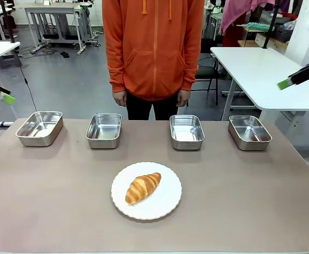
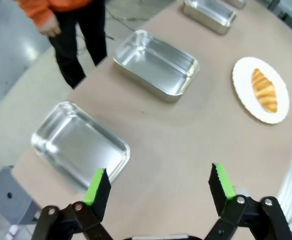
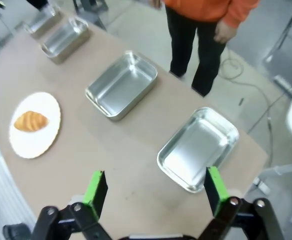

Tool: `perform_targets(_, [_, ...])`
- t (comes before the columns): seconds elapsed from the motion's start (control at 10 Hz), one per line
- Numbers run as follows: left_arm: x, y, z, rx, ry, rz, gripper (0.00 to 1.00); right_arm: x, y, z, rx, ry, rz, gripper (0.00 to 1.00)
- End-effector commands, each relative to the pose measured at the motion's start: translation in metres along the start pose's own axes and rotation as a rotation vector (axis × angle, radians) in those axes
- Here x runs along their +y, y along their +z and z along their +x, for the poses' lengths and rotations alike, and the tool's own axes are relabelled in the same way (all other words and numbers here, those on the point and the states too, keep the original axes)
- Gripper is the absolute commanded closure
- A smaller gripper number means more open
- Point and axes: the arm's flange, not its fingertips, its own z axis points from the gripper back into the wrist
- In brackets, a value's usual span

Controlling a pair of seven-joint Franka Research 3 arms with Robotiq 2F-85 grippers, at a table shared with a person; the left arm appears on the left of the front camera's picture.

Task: Place the bread in the container.
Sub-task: Place the Butter Roll into the Airtight Container indicated by the human.

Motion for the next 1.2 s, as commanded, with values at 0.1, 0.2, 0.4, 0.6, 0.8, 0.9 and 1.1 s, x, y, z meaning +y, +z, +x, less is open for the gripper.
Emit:
perform_targets(0.1, [0.028, 0.036, -0.018, -0.158, -0.039, 0.033, 0.0, -0.036, 0.021, -0.009, -0.109, 0.018, 0.078, 0.0])
perform_targets(0.2, [0.033, 0.045, -0.025, -0.205, -0.025, 0.075, 0.0, -0.044, 0.027, -0.014, -0.138, 0.018, 0.089, 0.0])
perform_targets(0.4, [0.034, 0.055, -0.029, -0.259, -0.035, 0.12, 0.0, -0.052, 0.035, -0.02, -0.173, -0.015, 0.1, 0.0])
perform_targets(0.6, [0.03, 0.056, -0.028, -0.271, -0.041, 0.131, 0.0, -0.057, 0.04, -0.023, -0.198, -0.034, 0.094, 0.0])
perform_targets(0.8, [0.027, 0.053, -0.025, -0.272, -0.039, 0.123, 0.0, -0.061, 0.042, -0.025, -0.205, -0.053, 0.09, 0.0])
perform_targets(0.9, [0.024, 0.049, -0.023, -0.26, -0.039, 0.114, 0.0, -0.062, 0.043, -0.025, -0.208, -0.056, 0.087, 0.0])
perform_targets(1.1, [0.019, 0.043, -0.018, -0.245, -0.034, 0.098, 0.0, -0.063, 0.043, -0.024, -0.213, -0.062, 0.087, 0.0])
